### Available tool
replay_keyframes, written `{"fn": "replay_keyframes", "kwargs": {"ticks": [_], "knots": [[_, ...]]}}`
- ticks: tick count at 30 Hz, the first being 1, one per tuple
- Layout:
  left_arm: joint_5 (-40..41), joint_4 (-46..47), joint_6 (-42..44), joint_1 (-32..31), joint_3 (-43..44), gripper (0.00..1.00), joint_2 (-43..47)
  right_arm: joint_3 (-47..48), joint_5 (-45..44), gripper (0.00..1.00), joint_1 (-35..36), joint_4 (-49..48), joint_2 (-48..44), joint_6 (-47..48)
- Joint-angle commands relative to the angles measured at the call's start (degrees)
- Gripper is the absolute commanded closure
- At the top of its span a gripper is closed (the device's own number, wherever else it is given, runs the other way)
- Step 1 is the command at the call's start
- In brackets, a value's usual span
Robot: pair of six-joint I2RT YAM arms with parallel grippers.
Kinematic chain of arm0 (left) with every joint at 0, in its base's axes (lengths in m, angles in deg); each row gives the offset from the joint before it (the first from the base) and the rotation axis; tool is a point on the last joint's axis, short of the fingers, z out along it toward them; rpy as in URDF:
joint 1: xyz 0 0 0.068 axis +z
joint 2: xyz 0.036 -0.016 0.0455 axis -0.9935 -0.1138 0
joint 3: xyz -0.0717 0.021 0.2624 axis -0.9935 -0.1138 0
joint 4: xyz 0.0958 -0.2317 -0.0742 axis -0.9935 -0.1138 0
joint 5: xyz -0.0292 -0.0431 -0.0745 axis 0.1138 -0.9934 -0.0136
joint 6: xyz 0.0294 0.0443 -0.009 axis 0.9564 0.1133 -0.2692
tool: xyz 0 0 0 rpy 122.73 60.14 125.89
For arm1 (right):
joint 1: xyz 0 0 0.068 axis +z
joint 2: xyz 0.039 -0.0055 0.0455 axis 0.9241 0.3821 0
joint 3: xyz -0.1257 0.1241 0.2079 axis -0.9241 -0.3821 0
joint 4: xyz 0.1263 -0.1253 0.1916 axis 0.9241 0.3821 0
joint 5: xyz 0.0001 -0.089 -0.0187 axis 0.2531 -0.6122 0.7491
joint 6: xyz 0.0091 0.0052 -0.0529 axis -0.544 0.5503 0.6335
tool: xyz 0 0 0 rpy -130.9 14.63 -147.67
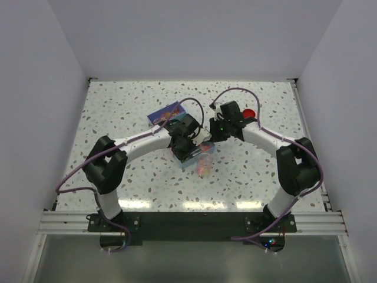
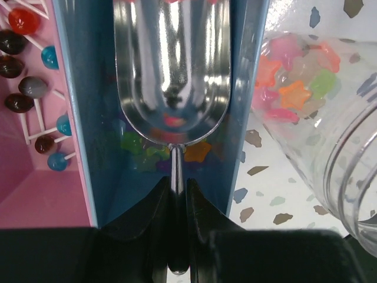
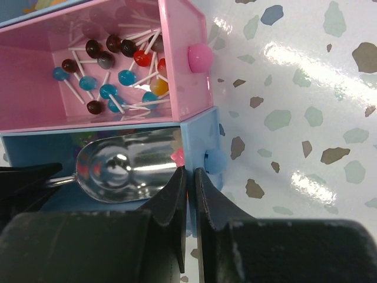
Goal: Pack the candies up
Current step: Scoop the fake candies from the storage box.
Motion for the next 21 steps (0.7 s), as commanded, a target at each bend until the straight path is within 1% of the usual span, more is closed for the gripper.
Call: {"fn": "replay_keyframes", "kwargs": {"ticks": [1, 3, 4, 5, 8, 12, 16, 21], "knots": [[-5.5, 9.8, -5.0, -2.1, 0.9, 1.00, -2.7, -2.4, 2.2, 1.00, 1.0, 0.5, 0.5, -2.6], [-5.7, 13.2, -5.9, -2.1, -0.2, 1.00, -2.3, -2.5, 2.3, 1.00, 1.1, 0.4, 0.5, -2.9], [-6.4, 14.5, -7.8, -2.1, -0.8, 1.00, -1.3, -2.7, 2.2, 1.00, 1.2, 0.3, 0.4, -3.0], [-7.0, 17.4, -8.2, -2.1, -2.5, 1.00, -0.7, -3.0, 2.1, 1.00, 1.1, 0.2, 0.3, -3.0], [-7.0, 21.5, -10.1, -1.7, -6.4, 1.00, 2.4, -4.0, 1.3, 1.00, 1.1, 0.6, -0.2, -2.2], [-5.9, 23.9, -10.8, -0.2, -11.0, 1.00, 6.8, -5.8, 0.2, 1.00, -0.2, 0.4, -1.2, -1.9], [-7.4, 27.7, -11.2, 1.1, -15.5, 1.00, 11.6, -6.2, -0.1, 1.00, -1.2, 0.7, -0.9, -1.1], [-6.5, 26.3, -9.3, 1.2, -16.5, 1.00, 13.1, -5.4, -1.0, 1.00, -1.3, 1.8, -0.8, 0.1]]}}
